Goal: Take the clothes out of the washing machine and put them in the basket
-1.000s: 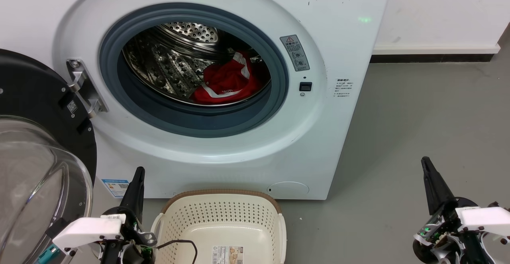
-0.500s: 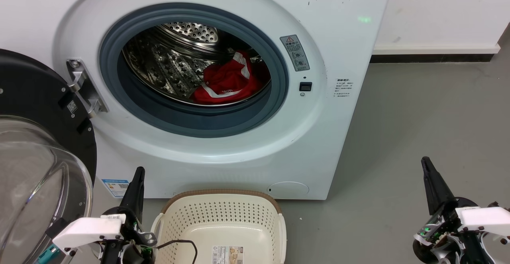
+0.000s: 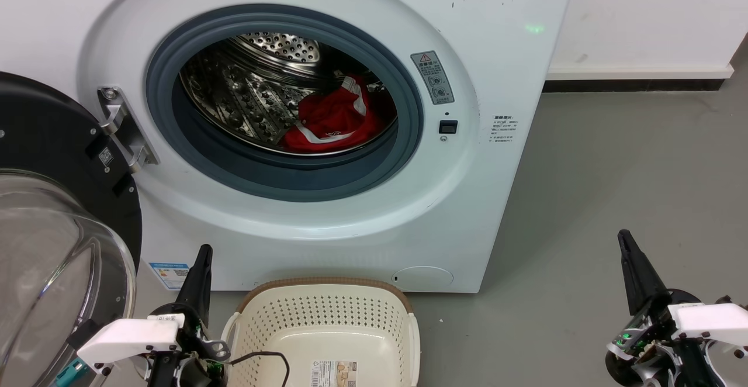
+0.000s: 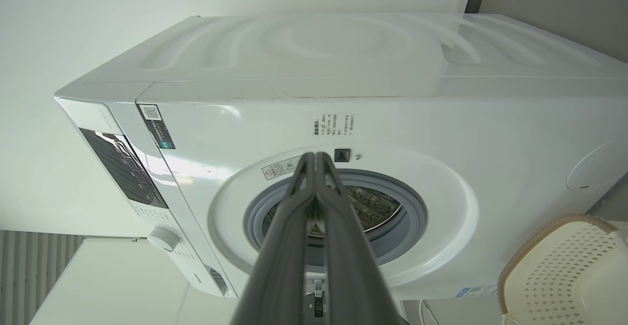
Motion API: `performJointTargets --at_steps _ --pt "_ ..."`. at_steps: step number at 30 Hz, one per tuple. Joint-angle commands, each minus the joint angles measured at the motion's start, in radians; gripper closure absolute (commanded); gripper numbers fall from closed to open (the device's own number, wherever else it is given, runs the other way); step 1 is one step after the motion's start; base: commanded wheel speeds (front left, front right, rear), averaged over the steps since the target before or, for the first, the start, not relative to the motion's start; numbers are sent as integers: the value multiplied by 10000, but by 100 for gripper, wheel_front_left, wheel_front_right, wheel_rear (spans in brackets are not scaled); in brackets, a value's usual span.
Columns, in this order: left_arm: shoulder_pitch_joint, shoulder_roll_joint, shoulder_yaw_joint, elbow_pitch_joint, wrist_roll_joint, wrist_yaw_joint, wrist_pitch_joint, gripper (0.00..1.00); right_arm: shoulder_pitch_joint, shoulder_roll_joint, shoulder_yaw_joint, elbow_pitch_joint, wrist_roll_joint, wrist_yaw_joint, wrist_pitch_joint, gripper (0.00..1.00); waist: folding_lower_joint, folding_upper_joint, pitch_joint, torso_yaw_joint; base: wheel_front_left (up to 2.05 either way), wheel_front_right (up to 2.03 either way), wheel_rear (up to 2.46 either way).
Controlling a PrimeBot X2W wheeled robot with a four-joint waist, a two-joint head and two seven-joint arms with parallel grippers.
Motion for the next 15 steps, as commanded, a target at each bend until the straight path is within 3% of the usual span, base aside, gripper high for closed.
performJointTargets --at_steps 1,3,4,15 --pt "-92 -15 14 6 15 -28 30 100 -112 28 4 12 -45 -3 7 100 0 0 0 0 0 0 0" --pt "-92 -15 14 6 15 -28 29 100 -112 28 4 12 -45 -3 7 100 0 0 0 0 0 0 0" --pt "0 0 -1 -1 0 0 -1 0 0 0 0 -1 0 0 -1 0 0 0 0 0 0 0 0" --pt "121 -14 -475 -108 127 3 -413 0 260 6 256 -171 -140 -2 -424 0 0 0 -5 -2 0 0 0"
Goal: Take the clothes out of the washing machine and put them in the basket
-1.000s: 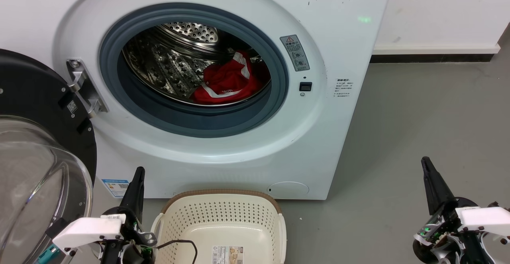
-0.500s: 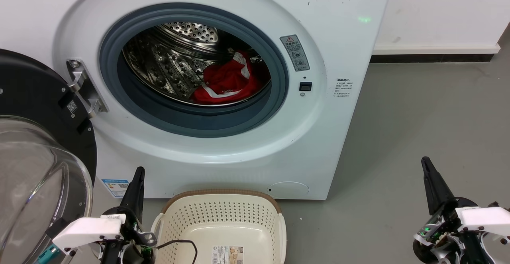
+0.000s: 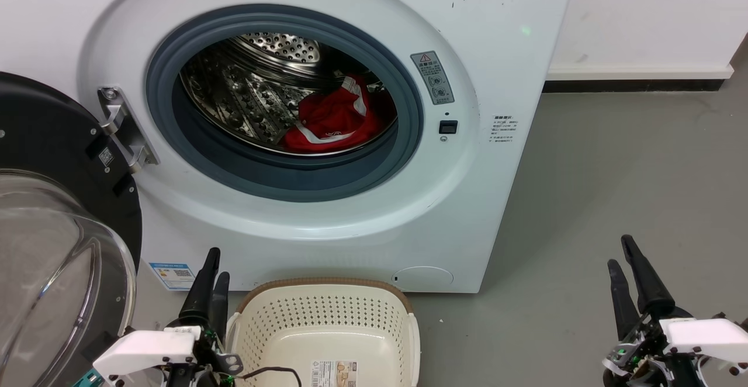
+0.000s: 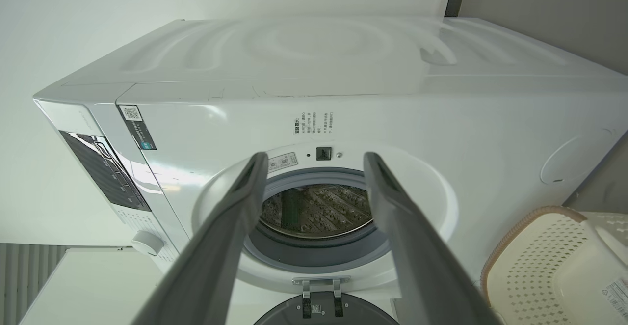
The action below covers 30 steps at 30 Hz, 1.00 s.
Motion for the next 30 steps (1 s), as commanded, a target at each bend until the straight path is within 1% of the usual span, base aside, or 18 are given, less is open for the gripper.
performJointTargets --at_steps 1,4,8,16,20,25,30 --pt "-204 29 -83 -237 78 -2 -85 0 -73 -13 26 -217 -135 0 -84 0 0 0 -4 1 0 0 0" --pt "-207 56 -228 -335 316 -2 -235 0 -32 -13 26 -283 -389 0 -229 0 0 0 -9 2 0 0 0" --pt "-199 60 -337 -542 829 -3 -420 0 30 -12 29 -418 -1069 0 -412 0 0 0 -15 7 0 0 0" --pt "-126 56 -347 -856 2197 -3 -762 0 157 -14 120 -867 -3453 0 -755 0 0 0 -27 30 0 0 0" --pt "-122 45 -382 -948 3061 -3 -922 0 254 -23 199 -1024 -4778 0 -916 0 0 0 -31 48 0 0 0" --pt "-121 43 -419 -1040 4519 -3 -1112 0 339 -16 171 -1217 -6218 0 -1040 0 0 0 -26 70 0 0 0" --pt "-76 42 -562 -1102 5760 -3 -1296 0 387 -15 210 -1409 -7198 0 -1116 0 0 0 -24 89 0 0 0"
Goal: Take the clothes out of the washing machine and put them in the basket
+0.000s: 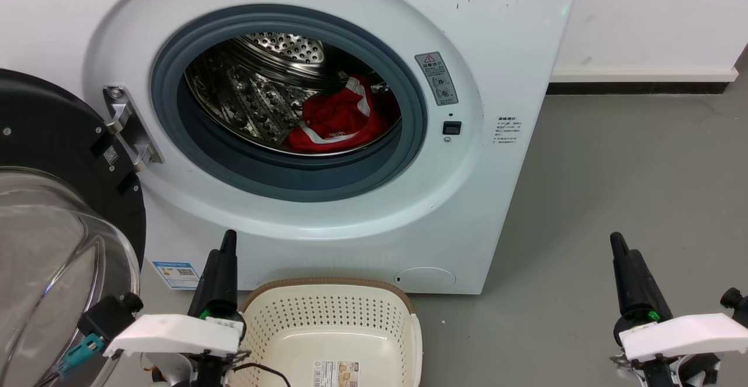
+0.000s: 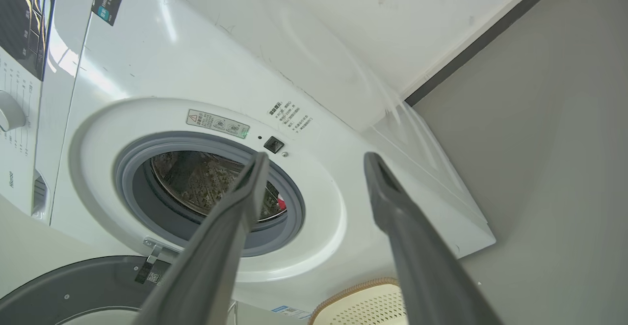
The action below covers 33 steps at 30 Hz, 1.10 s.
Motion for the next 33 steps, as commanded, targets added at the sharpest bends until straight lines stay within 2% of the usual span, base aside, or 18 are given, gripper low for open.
performJointTargets --at_steps 1,15,33 --pt "-89 28 -71 -193 379 -3 -94 0 -77 -24 -12 -243 -373 0 -117 0 0 0 0 5 0 0 0" --pt "-204 210 -320 -374 3305 125 -554 0 72 -23 -124 -873 -3414 0 -110 0 0 0 18 33 0 0 0" --pt "-320 433 -525 -275 5733 430 -1066 0 311 -22 -94 -1428 -5989 -1 -51 0 0 0 51 13 0 0 0"
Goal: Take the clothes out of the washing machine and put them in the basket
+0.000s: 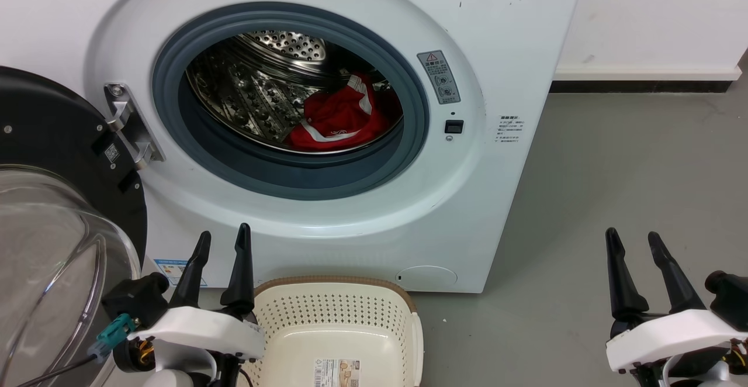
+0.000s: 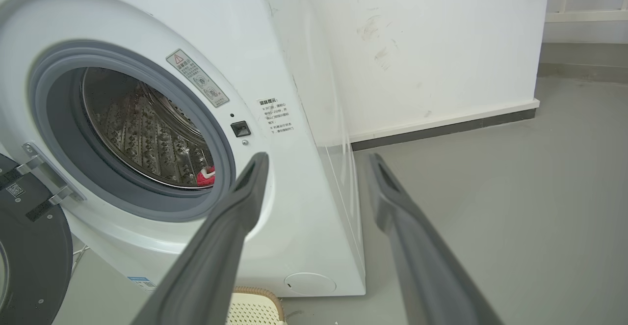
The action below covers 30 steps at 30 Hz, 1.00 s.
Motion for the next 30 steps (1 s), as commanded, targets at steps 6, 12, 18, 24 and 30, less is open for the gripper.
performJointTargets --at_steps 6,12,18,24,30 --pt "-213 133 -50 94 799 153 -238 0 96 -19 19 -253 -800 -3 24 0 0 0 -3 12 0 0 0" --pt "-209 162 -68 180 1360 283 -390 0 135 -19 26 -335 -1394 -3 19 0 0 0 1 -1 0 0 0" --pt "-233 216 -132 264 2020 390 -542 0 227 -19 27 -417 -2095 -3 17 0 0 0 8 -13 0 0 0" --pt "-233 256 -207 355 2463 424 -641 0 280 -19 14 -481 -2558 -3 13 0 0 0 -9 -22 0 0 0" --pt "-203 280 -278 449 2937 479 -777 0 344 -17 -49 -569 -3042 -3 -38 0 0 0 -26 -30 0 0 0"
